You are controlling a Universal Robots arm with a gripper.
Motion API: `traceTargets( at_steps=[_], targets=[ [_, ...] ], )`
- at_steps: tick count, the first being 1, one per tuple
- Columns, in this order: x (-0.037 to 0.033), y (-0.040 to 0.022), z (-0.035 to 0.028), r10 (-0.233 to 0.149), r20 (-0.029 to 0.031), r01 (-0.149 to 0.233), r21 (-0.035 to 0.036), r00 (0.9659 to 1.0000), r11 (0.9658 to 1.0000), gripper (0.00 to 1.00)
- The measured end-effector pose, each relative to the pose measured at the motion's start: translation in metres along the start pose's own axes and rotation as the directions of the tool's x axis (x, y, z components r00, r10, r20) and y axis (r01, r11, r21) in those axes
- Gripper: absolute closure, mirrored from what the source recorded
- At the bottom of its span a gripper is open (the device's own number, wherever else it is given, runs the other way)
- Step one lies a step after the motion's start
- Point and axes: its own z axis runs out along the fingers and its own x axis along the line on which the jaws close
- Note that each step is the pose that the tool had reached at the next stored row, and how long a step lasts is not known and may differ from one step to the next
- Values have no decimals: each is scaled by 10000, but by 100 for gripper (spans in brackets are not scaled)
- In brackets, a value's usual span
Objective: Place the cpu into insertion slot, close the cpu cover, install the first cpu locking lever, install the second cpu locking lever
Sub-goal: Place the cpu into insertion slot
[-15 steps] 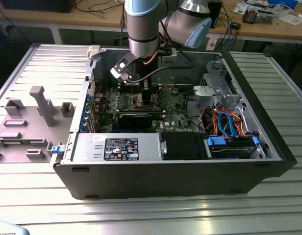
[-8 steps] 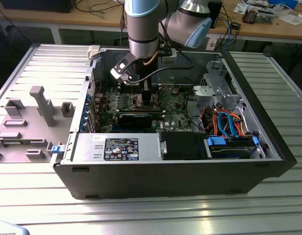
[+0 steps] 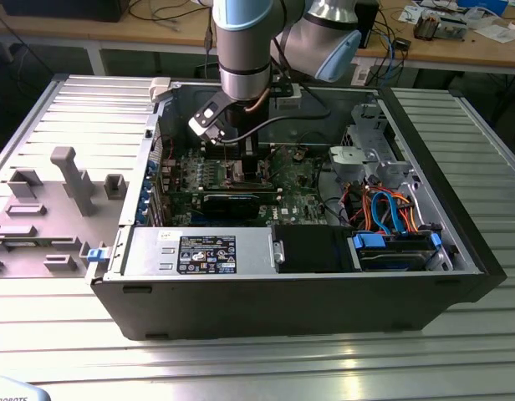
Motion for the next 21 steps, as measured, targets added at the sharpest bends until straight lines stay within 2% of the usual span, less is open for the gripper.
traceTargets(
  at_steps=[1,12,15,21],
  targets=[
    [0,-3,25,1,0,-1,1,10000,10000,46],
    [0,-24,56,22,1,-22,2,10000,10000,46],
    [3,-30,109,35,-1,-35,3,10000,10000,46],
    [6,-28,120,36,-19,-36,-8,10000,10000,44]
  ],
)
